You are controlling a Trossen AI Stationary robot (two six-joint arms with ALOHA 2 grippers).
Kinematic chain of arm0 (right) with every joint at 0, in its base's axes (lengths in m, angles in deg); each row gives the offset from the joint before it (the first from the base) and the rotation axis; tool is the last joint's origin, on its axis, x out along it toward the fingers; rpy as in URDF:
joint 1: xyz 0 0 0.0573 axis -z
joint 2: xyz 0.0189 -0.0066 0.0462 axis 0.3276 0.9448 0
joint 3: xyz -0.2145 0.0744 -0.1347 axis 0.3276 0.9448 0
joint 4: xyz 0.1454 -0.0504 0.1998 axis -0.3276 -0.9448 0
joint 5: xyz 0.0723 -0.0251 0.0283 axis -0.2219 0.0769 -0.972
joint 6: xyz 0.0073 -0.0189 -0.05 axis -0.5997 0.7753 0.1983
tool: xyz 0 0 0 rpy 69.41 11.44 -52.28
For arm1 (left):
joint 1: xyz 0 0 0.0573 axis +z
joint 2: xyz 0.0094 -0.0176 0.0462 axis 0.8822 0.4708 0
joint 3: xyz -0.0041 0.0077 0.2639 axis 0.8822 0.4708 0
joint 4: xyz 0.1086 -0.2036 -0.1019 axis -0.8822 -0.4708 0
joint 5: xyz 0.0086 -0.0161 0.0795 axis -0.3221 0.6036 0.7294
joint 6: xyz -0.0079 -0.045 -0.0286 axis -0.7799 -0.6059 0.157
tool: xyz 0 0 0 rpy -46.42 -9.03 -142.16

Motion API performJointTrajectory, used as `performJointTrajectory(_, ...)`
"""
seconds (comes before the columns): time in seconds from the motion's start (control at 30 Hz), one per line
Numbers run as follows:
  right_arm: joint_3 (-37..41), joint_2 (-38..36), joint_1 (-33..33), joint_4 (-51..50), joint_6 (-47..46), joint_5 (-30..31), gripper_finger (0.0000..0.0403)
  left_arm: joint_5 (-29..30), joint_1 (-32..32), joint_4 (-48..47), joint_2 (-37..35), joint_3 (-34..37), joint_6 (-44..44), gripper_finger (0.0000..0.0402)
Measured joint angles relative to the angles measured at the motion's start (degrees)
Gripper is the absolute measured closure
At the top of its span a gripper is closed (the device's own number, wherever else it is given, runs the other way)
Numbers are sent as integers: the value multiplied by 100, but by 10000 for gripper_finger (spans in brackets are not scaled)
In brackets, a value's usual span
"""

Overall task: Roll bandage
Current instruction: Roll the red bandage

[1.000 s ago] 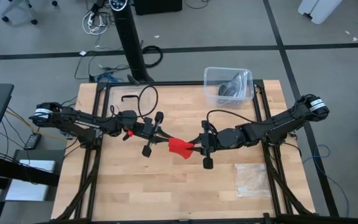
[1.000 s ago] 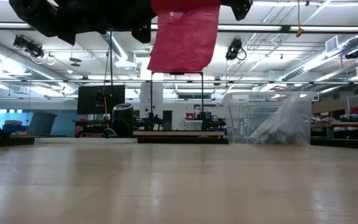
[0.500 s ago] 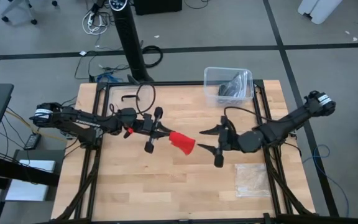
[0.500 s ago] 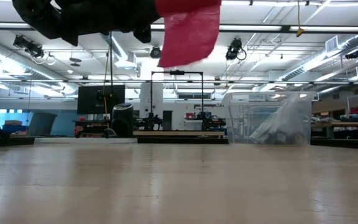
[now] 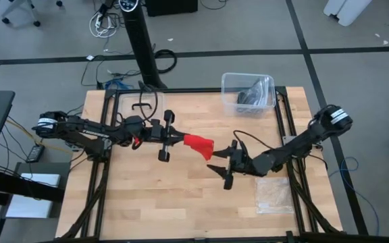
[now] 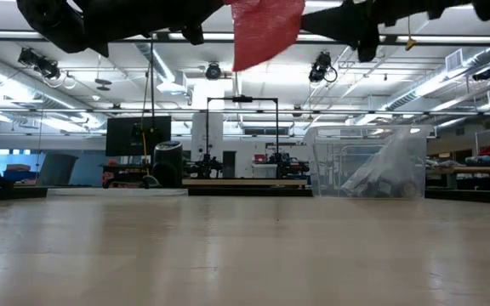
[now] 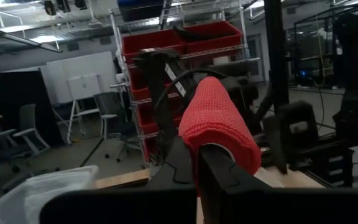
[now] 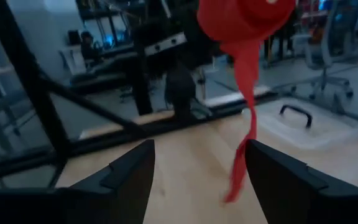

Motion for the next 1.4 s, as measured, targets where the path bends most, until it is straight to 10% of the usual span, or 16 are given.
performJointTrajectory(0.37, -107, 283, 501, 43, 40, 35, 200, 59, 11, 263, -2, 2, 19, 401)
performJointTrajectory(0.63, -107, 287, 503, 18, 191, -30, 388, 364, 105, 468, -7, 2, 162, 401)
performJointTrajectory(1.4, -110, 216, 383, 1014, 347, -795, 402, 1550, 391, -419, -4, 4, 795, 401)
